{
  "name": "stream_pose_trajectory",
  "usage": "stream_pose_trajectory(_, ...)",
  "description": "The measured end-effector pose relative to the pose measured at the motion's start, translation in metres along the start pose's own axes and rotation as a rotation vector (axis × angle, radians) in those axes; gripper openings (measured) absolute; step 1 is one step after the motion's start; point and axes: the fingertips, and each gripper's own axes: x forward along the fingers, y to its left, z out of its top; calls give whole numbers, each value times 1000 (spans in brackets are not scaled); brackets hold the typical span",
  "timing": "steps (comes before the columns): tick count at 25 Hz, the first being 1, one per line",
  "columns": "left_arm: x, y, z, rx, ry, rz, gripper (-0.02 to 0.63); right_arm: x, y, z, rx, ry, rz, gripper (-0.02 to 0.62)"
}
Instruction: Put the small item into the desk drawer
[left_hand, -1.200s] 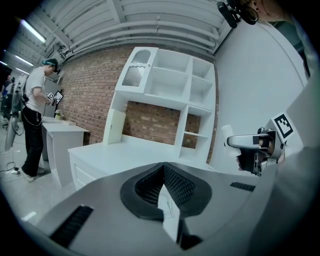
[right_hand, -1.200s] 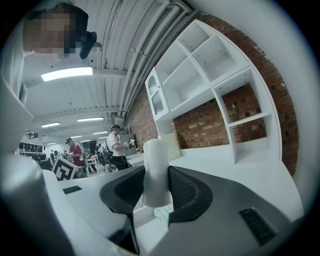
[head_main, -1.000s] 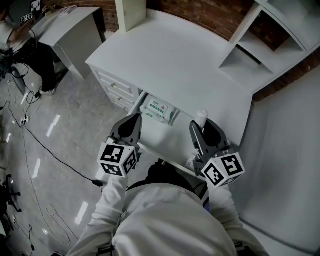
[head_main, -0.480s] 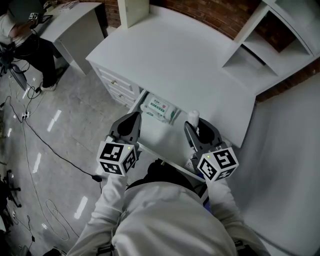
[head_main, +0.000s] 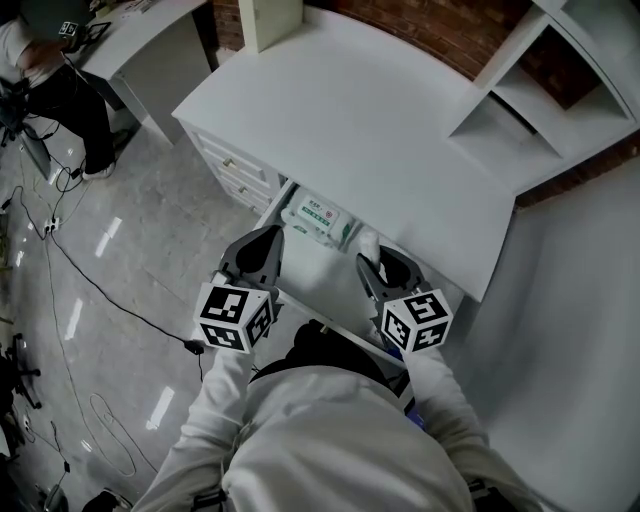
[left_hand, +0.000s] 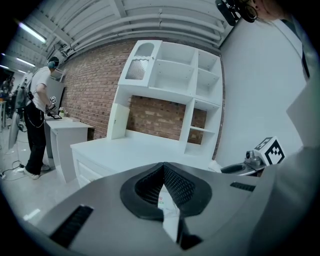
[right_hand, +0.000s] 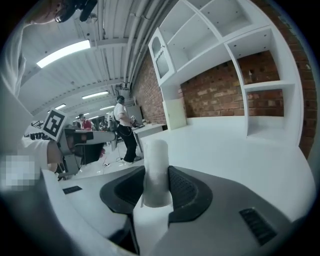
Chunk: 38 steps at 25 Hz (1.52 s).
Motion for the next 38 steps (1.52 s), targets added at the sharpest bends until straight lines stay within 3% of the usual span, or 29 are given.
stream_pose_trajectory(25,10,5,-12,-14,36,19,17,53,-19,-145,-57,449,42,161)
stream_pose_trajectory(38,12,10,-16,-17,52,30,17,64,-27,-202,-167,668,43,161)
